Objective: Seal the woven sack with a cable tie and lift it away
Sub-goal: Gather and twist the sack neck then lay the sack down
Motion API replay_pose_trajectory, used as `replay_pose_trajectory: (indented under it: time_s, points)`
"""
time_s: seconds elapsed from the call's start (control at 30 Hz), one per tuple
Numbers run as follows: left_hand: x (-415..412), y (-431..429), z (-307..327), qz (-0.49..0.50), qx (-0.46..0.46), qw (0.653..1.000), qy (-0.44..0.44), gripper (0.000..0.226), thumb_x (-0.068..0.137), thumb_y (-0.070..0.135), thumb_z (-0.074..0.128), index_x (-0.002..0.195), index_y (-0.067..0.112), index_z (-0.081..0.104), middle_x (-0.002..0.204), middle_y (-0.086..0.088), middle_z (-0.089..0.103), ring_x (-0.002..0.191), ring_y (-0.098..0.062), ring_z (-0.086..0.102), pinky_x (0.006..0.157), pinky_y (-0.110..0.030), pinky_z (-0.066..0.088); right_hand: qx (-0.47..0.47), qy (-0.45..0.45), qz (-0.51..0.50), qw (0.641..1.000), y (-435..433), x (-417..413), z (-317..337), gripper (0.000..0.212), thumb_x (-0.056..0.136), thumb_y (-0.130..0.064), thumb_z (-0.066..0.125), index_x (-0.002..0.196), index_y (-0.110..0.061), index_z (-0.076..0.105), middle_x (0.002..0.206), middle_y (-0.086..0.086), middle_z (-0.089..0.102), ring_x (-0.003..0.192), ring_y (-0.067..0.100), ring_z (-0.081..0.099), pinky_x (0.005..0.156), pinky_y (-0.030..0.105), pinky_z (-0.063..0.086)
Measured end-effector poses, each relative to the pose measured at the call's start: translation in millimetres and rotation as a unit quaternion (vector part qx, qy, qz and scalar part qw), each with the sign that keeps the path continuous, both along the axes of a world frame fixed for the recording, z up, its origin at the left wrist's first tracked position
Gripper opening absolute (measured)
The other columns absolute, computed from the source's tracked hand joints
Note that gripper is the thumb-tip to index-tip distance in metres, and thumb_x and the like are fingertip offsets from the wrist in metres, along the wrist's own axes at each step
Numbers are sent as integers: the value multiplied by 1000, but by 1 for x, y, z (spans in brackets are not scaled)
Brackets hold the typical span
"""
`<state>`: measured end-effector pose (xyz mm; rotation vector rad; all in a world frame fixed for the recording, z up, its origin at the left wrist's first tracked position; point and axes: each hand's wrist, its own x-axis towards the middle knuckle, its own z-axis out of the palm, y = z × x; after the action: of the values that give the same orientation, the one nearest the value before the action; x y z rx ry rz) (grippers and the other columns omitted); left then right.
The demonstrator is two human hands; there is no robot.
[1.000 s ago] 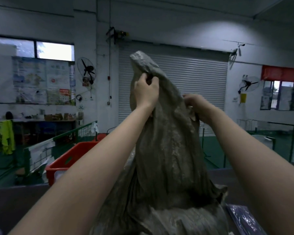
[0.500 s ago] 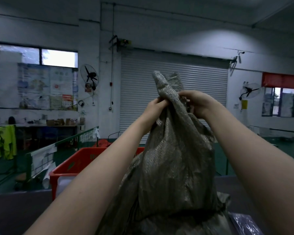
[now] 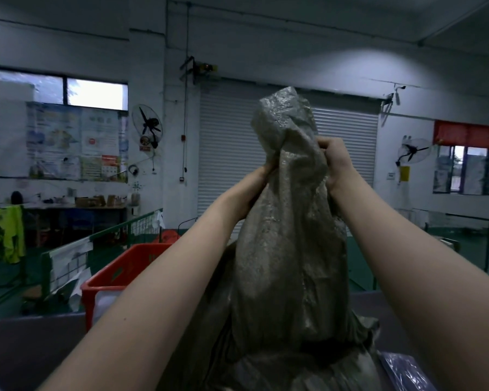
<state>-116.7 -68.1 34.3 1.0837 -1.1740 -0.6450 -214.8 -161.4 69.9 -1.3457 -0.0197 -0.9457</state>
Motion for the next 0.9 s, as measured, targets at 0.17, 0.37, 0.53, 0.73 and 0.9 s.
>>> replay_pose_trajectory:
  time_s: [0.17, 0.37, 0.53, 0.73, 0.9]
  points:
    - [13, -1, 19, 184, -82, 976, 78, 13, 82, 7, 63, 77, 13, 53, 70, -8, 65, 63, -20, 66, 63, -27, 55, 17, -59, -2, 998, -14, -12, 0, 45, 93, -30, 38, 73, -8, 72, 62, 2, 70, 56, 15, 67, 55, 17, 52]
    - [26, 2, 39, 309, -152, 933, 103, 17, 83, 20, 62, 95, 15, 51, 110, -11, 63, 101, -29, 61, 95, -43, 51, -173, 155, -32, 972, -22, -31, 1, 25, 81, -31, 60, 101, -15, 63, 85, 1, 72, 71, 14, 70, 65, 20, 56]
    - [-12, 3, 44, 89, -133, 981, 105, 25, 94, 23, 45, 100, 3, 60, 91, -12, 68, 80, -22, 65, 65, -23, 55, -132, 167, 0, 977, -4, -7, 4, 49, 66, -18, 73, 113, -8, 62, 83, 6, 74, 65, 15, 72, 59, 23, 58]
    - [-4, 11, 53, 151, -141, 977, 55, 26, 96, 29, 37, 88, 14, 56, 83, -4, 62, 73, -15, 58, 60, -24, 43, 3, 71, -148, 986, -17, 10, 6, 87, 31, 1, 58, 118, 8, 55, 92, 26, 62, 76, 34, 65, 62, 35, 56]
    - [28, 14, 35, 253, 7, 965, -72, 63, 89, 47, 46, 140, 12, 34, 145, -12, 38, 132, -28, 38, 102, -38, 33, 44, 33, -90, 994, 0, -5, 3, 25, 43, -8, 38, 61, -1, 55, 42, 9, 58, 34, 20, 57, 42, 16, 48]
